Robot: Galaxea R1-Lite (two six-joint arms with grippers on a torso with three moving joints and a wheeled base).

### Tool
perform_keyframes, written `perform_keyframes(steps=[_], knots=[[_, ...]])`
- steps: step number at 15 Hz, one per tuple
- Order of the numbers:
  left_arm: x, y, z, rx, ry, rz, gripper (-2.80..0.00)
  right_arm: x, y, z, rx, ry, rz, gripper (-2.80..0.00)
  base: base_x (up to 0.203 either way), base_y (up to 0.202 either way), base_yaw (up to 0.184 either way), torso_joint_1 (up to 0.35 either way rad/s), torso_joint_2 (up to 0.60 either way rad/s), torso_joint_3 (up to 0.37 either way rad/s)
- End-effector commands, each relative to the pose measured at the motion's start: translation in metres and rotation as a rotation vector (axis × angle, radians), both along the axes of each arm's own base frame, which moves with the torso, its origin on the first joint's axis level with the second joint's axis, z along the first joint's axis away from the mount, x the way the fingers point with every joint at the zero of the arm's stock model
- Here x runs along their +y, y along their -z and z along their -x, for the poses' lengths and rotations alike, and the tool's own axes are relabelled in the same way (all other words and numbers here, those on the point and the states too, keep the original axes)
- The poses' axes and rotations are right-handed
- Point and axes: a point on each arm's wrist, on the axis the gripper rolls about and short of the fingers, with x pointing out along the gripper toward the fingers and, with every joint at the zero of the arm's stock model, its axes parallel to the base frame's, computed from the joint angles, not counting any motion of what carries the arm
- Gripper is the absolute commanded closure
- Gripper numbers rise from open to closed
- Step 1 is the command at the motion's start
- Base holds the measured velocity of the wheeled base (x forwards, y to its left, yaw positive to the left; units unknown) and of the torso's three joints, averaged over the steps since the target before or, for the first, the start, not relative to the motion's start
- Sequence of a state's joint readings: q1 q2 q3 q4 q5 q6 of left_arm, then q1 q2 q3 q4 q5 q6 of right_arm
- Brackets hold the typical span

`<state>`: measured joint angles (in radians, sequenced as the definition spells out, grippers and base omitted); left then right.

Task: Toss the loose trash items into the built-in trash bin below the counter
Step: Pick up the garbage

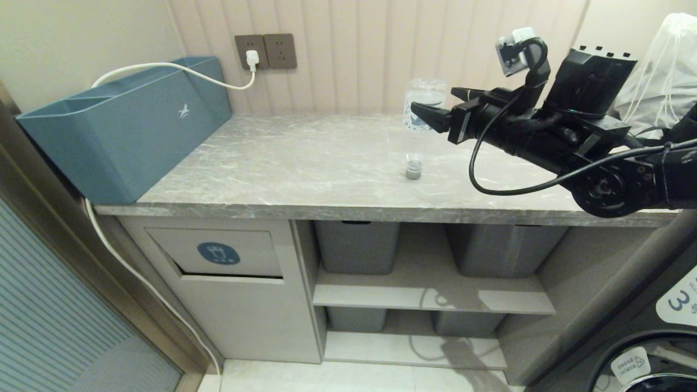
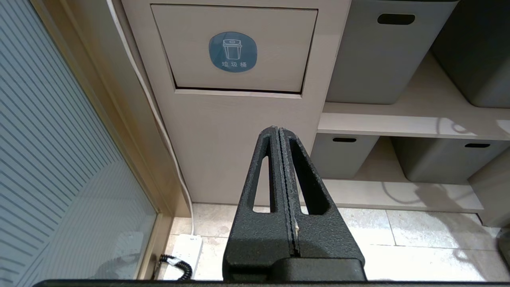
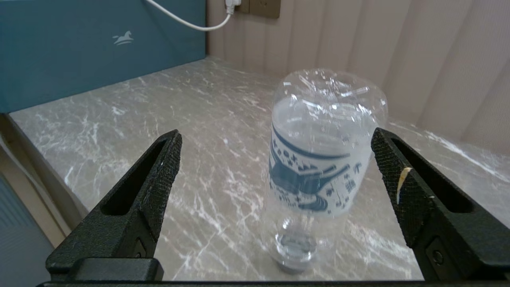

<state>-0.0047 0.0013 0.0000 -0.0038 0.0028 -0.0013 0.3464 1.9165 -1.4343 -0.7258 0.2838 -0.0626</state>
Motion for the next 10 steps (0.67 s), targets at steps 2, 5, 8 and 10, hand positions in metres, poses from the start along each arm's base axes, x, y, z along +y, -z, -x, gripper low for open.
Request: perform_keyframes(steps=[2, 5, 8, 10], knots=[[0.000, 0.000, 0.000, 0.003, 0.000, 0.000, 0.00, 0.005, 0.002, -0.014, -0.017, 0.001, -0.006, -2.80, 0.000, 0.000, 0.000, 0.000, 0.00, 0.000], [0.000, 0.000, 0.000, 0.003, 0.000, 0.000, 0.00, 0.007, 0.000, -0.019, -0.029, 0.011, -0.013, -2.80, 0.000, 0.000, 0.000, 0.000, 0.00, 0.000], [0.000, 0.000, 0.000, 0.003, 0.000, 0.000, 0.00, 0.009, 0.001, -0.027, -0.038, 0.026, -0.021, -2.80, 0.000, 0.000, 0.000, 0.000, 0.00, 0.000], [0.000, 0.000, 0.000, 0.003, 0.000, 0.000, 0.00, 0.009, 0.000, -0.031, -0.045, 0.036, -0.025, -2.80, 0.000, 0.000, 0.000, 0.000, 0.00, 0.000]])
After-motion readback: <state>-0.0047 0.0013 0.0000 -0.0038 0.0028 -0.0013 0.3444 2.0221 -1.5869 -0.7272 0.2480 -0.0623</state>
